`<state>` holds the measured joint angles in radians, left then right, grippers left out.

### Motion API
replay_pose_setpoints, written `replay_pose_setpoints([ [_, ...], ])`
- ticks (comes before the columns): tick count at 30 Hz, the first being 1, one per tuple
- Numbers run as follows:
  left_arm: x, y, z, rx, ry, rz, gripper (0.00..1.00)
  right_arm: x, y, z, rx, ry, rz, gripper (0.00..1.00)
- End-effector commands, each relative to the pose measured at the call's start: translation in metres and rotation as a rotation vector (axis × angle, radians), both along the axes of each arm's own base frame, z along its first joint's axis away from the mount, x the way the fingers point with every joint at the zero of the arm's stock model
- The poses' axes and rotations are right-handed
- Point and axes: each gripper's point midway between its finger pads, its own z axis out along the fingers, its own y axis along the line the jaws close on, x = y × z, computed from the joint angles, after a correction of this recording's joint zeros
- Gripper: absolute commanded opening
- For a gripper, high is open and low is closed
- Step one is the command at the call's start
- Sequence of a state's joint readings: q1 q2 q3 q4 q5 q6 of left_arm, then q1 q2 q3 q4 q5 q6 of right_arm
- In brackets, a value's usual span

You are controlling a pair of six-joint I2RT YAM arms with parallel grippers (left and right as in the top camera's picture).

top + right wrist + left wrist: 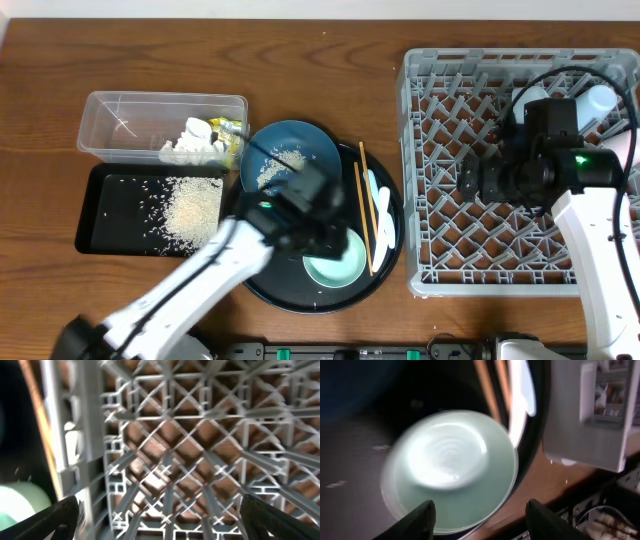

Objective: Sort waste into correct bins and load items into the dishwasher rack
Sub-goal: 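Bring the emptied green bowl back and set it on the round tray, then retract left gripper and move right gripper to grasp the green bowl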

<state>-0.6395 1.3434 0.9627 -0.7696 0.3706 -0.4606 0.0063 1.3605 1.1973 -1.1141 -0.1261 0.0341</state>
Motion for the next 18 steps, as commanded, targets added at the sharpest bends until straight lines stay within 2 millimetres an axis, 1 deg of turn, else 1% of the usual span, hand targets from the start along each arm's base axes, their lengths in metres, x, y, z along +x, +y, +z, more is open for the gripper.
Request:
replay_pose_setpoints([
  [1,0.024,0.042,0.025,0.034,-0.101,0.131,0.6,0.007,0.035,0.029,0.064,-0.087,0.21,0.99],
  [3,0.032,0.079,0.032,0.088,-0.13,0.25,0.61,0.004,0.06,0.038,0.098,-0.105,0.308,0.99],
  [4,0.034,0.094,0.035,0.108,-0.137,0.299,0.63,0.001,0.071,0.04,0.112,-0.109,0.35,0.99],
  [6,0.036,0.126,0.04,0.141,-0.143,0.41,0.64,-0.008,0.095,0.04,0.131,-0.107,0.44,0.99],
  [8,0.035,0.151,0.044,0.158,-0.138,0.505,0.66,-0.018,0.118,0.037,0.134,-0.09,0.52,0.99],
  [10,0.034,0.172,0.045,0.166,-0.127,0.589,0.67,-0.027,0.138,0.032,0.132,-0.072,0.594,0.99],
  [12,0.034,0.189,0.044,0.175,-0.11,0.661,0.7,-0.035,0.155,0.024,0.122,-0.049,0.657,0.99],
  [14,0.032,0.202,0.042,0.184,-0.091,0.714,0.71,-0.043,0.17,0.012,0.113,-0.009,0.712,0.99],
  [16,0.031,0.211,0.041,0.19,-0.076,0.751,0.72,-0.048,0.18,-0.001,0.096,0.037,0.732,0.98],
  [18,0.03,0.216,0.038,0.194,-0.065,0.775,0.72,-0.05,0.187,-0.016,0.079,0.089,0.719,0.92],
])
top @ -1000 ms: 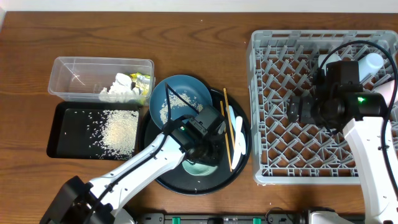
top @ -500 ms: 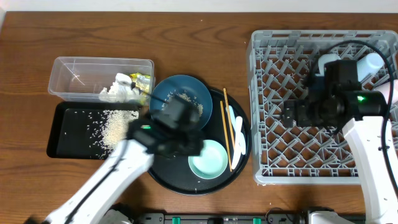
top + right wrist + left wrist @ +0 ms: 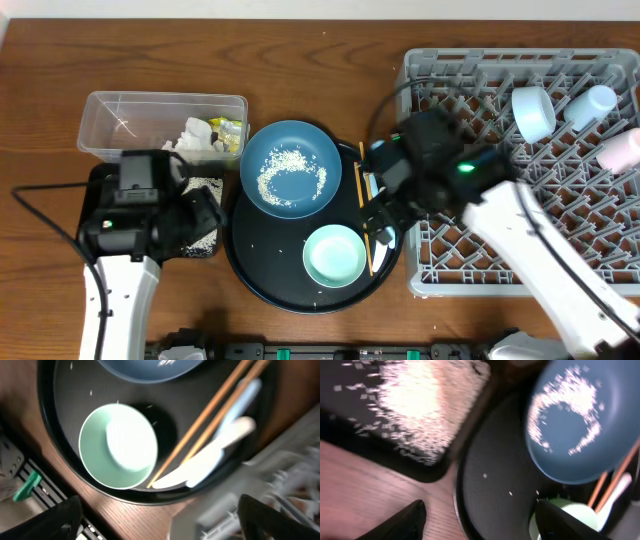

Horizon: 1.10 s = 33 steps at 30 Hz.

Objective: Sort waste into correct bins and load items into the dishwasher rack
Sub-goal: 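Retract left gripper and move right gripper to grasp the green bowl, then carry the green bowl with right gripper into the rack's far side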

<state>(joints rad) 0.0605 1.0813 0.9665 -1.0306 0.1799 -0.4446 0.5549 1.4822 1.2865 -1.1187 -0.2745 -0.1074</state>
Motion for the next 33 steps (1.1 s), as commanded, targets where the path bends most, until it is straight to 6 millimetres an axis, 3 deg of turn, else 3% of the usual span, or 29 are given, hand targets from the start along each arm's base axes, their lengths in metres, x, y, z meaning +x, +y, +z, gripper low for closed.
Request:
replay_pose_setpoints([
  [1,0.0,0.011,0.001,0.014,0.003,0.036,0.72,-0.003,0.011,-0.022,-0.048,0.062,-0.003,0.89],
  [6,-0.001,0.012,-0.001,0.013,0.015,0.04,0.73,-0.007,0.02,-0.059,-0.112,0.17,-0.034,0.72],
  [12,-0.001,0.012,-0.001,0.013,0.015,0.04,0.73,-0.014,0.026,-0.099,-0.161,0.266,-0.076,0.69],
  [15,-0.001,0.012,-0.001,0.013,0.015,0.04,0.74,-0.018,0.027,-0.114,-0.184,0.293,-0.093,0.63],
  [22,-0.001,0.012,-0.001,0.013,0.015,0.04,0.74,-0.019,0.035,-0.134,-0.169,0.288,-0.145,0.54],
  [26,-0.001,0.012,-0.001,0.013,0.015,0.04,0.74,-0.018,0.026,-0.143,-0.213,0.268,-0.196,0.48],
  [33,-0.001,0.012,-0.001,0.013,0.016,0.04,0.74,-0.022,0.02,-0.152,-0.228,0.277,-0.235,0.26],
])
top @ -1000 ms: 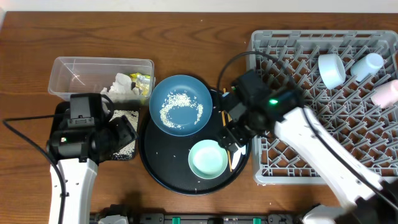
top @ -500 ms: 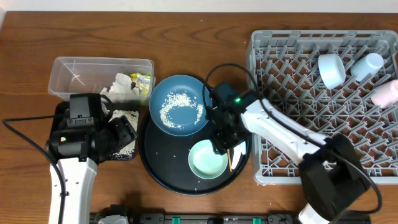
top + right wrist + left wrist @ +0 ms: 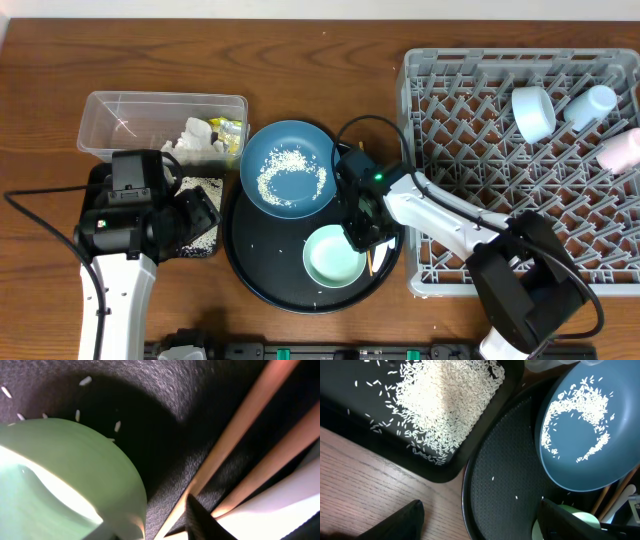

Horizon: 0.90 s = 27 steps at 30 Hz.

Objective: Sort waste into correct bins and load items into the dishwasher rack
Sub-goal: 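Carry the green bowl with right gripper into the rack's far side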

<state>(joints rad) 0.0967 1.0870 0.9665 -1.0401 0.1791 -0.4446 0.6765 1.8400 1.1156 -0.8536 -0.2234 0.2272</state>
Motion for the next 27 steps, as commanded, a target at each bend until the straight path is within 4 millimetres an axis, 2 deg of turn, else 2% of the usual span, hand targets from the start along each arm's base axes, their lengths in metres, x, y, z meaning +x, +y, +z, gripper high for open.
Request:
replay_pose_setpoints([
  [1,0.001,0.003,0.001,0.013,0.0,0.003,0.74,-0.003,-0.002,-0.005,-0.024,0.003,-0.026,0.23],
  [5,0.001,0.003,0.001,0.013,0.001,0.003,0.74,-0.003,-0.001,-0.005,-0.024,0.002,-0.027,0.02],
  [10,0.001,0.003,0.001,0.013,0.001,0.003,0.74,0.002,0.002,0.006,-0.009,-0.016,-0.029,0.01],
  [13,0.001,0.003,0.001,0.013,0.001,0.003,0.74,0.011,0.005,0.026,0.021,-0.056,-0.028,0.01],
  [16,0.0,0.003,0.001,0.013,0.001,0.003,0.74,0.028,-0.003,0.053,0.007,-0.145,-0.043,0.01],
  [21,0.001,0.003,0.001,0.013,0.001,0.003,0.74,0.064,-0.033,0.113,-0.061,-0.37,-0.083,0.01],
  [27,0.001,0.003,0.001,0.013,0.001,0.003,0.74,0.119,-0.093,0.187,-0.209,-0.715,-0.185,0.01],
])
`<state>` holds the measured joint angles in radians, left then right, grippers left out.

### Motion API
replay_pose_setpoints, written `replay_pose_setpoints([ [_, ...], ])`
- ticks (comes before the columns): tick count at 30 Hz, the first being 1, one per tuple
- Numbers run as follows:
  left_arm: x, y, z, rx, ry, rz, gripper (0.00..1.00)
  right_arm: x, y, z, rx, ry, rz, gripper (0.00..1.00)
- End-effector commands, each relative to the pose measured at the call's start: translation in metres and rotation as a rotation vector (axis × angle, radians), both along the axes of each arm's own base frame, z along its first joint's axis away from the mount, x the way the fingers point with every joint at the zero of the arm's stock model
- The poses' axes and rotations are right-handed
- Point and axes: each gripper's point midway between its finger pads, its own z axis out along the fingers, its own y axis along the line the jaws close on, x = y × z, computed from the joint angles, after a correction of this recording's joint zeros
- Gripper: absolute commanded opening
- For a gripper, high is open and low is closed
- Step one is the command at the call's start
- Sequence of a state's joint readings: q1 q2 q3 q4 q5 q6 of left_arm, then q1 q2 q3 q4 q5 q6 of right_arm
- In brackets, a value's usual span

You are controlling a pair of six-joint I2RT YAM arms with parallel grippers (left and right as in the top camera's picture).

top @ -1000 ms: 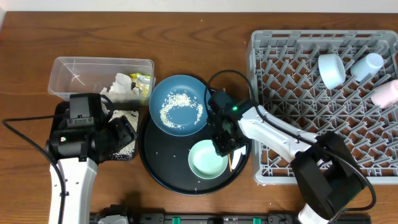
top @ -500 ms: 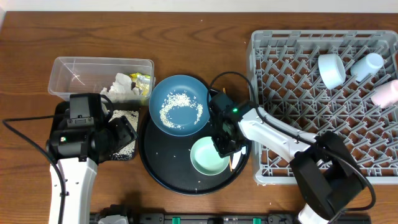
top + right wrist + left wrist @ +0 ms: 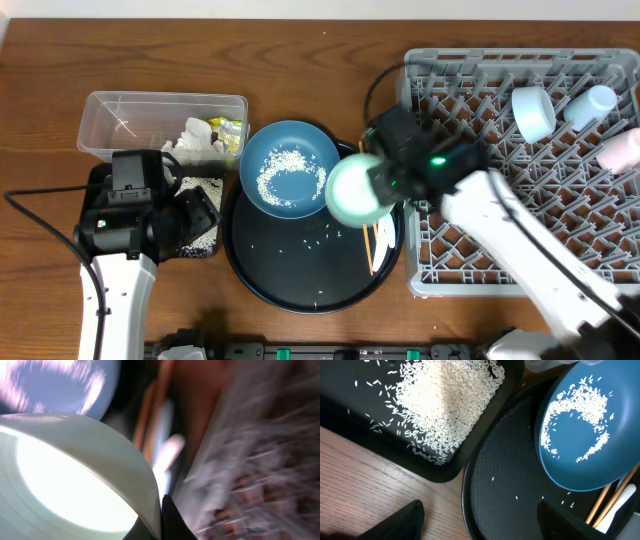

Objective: Sort waste into correct bins and load items into the dishwasher rack
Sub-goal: 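Carry the green bowl with right gripper into the rack's far side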

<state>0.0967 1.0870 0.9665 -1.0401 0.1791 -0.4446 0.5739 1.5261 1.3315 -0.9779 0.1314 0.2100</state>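
My right gripper is shut on the rim of the pale green bowl, which hangs tilted above the right side of the round black tray, close to the grey dishwasher rack. The right wrist view is blurred, with the bowl filling its left half and the right gripper pinching the rim. A blue plate with rice grains lies on the tray. My left gripper is open over the tray's left edge, beside the blue plate.
Chopsticks and a white spoon lie on the tray's right side. A clear bin with wrappers stands at the back left. In front of it is a black rectangular tray of rice. Cups sit in the rack's far right.
The green bowl has left the round tray and now hangs tilted in my right gripper, higher and nearer the rack. The left arm has not moved.
First my left gripper hung open over the green bowl while the right one was over the rack. Then the left arm stood back by the rice tray and the right arm was over the round tray. It reached the bowl's rim, and now holds the bowl aloft.
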Motion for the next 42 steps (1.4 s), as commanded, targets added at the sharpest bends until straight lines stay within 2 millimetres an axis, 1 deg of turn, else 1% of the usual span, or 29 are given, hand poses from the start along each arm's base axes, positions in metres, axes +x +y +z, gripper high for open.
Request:
replay_pose_setpoints([
  [1,0.001,0.003,0.001,0.013,0.001,0.003,0.74,0.039,-0.056,0.044,-0.196,-0.236,-0.101,0.01],
  [3,0.001,0.003,0.001,0.013,0.0,0.003,0.74,0.059,-0.082,0.061,-0.275,-0.33,-0.155,0.01],
  [6,0.001,0.003,0.001,0.013,0.001,0.003,0.74,0.079,-0.117,0.078,-0.369,-0.42,-0.255,0.01],
  [7,0.001,0.003,0.001,0.013,0.001,0.003,0.74,0.086,-0.132,0.086,-0.404,-0.455,-0.305,0.01],
  [10,0.001,0.003,0.001,0.013,0.001,0.003,0.74,0.1,-0.167,0.103,-0.485,-0.537,-0.435,0.01],
  [12,0.001,0.003,0.001,0.013,0.0,0.003,0.74,0.107,-0.187,0.112,-0.525,-0.58,-0.512,0.01],
  [16,0.001,0.003,0.001,0.013,0.001,0.003,0.74,0.117,-0.218,0.121,-0.598,-0.625,-0.608,0.01],
  [21,0.001,0.003,0.001,0.013,0.001,0.003,0.74,0.127,-0.253,0.124,-0.774,-0.636,-0.691,0.01],
  [24,0.001,0.003,0.001,0.013,0.001,0.003,0.74,0.137,-0.263,0.126,-0.896,-0.644,-0.723,0.01],
  [28,0.001,0.003,0.001,0.013,0.001,0.003,0.74,0.152,-0.265,0.12,-1.016,-0.634,-0.726,0.01],
  [29,0.001,0.003,0.001,0.013,0.001,0.003,0.74,0.155,-0.266,0.116,-1.035,-0.628,-0.726,0.01],
  [31,0.001,0.003,0.001,0.013,0.001,0.003,0.74,0.163,-0.265,0.103,-1.06,-0.613,-0.721,0.01],
  [36,0.001,0.003,0.001,0.012,0.001,0.003,0.74,0.176,-0.263,0.068,-1.082,-0.57,-0.688,0.01],
  [38,0.001,0.003,0.001,0.012,0.001,0.003,0.74,0.18,-0.262,0.059,-1.083,-0.566,-0.684,0.01],
  [42,0.001,0.002,0.001,0.006,0.001,0.01,0.74,0.185,-0.261,0.048,-1.061,-0.574,-0.682,0.01],
])
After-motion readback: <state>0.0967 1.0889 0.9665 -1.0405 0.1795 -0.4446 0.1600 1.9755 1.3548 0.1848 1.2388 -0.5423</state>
